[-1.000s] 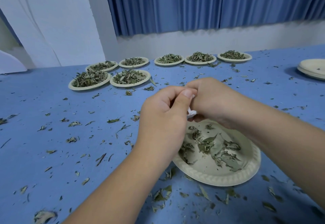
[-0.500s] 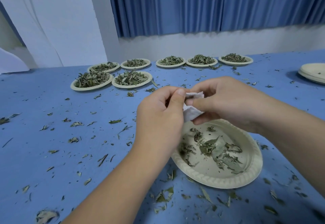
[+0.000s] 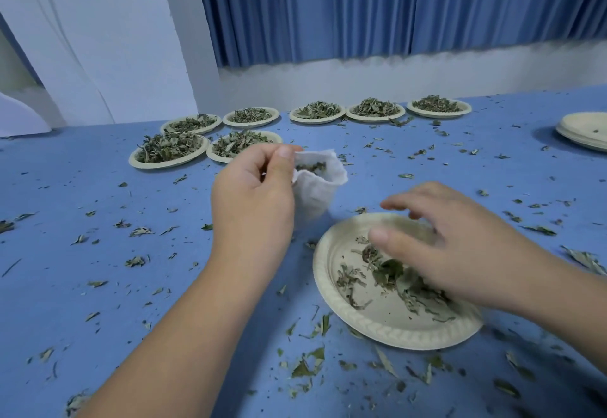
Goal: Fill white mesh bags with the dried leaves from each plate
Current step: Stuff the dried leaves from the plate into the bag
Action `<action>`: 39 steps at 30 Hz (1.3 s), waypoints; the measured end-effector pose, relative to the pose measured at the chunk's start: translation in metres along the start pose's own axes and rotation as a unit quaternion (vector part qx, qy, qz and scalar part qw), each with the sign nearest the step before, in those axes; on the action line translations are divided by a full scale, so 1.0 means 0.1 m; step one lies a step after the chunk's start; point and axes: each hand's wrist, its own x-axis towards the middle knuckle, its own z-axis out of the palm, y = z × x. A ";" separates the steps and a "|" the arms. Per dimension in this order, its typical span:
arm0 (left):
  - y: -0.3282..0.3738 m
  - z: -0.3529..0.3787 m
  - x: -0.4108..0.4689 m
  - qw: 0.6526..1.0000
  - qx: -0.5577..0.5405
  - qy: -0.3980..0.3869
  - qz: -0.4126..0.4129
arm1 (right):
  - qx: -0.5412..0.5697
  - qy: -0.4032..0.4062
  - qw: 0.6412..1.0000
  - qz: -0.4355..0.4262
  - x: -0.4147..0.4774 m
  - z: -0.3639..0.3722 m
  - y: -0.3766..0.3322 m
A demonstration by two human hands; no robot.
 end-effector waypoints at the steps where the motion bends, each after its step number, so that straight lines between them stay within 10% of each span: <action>1: -0.01 0.00 0.01 1.000 0.001 -0.001 0.003 | -0.041 -0.036 0.998 0.001 -0.04 0.04 0.01; 20: -0.06 0.00 -0.06 0.997 0.061 -0.021 0.040 | -0.050 -0.123 0.981 -0.139 0.01 0.25 -0.04; 39: -0.09 0.00 -0.08 0.992 0.100 -0.044 0.060 | 0.022 -0.158 0.982 -0.103 -0.05 -0.25 0.13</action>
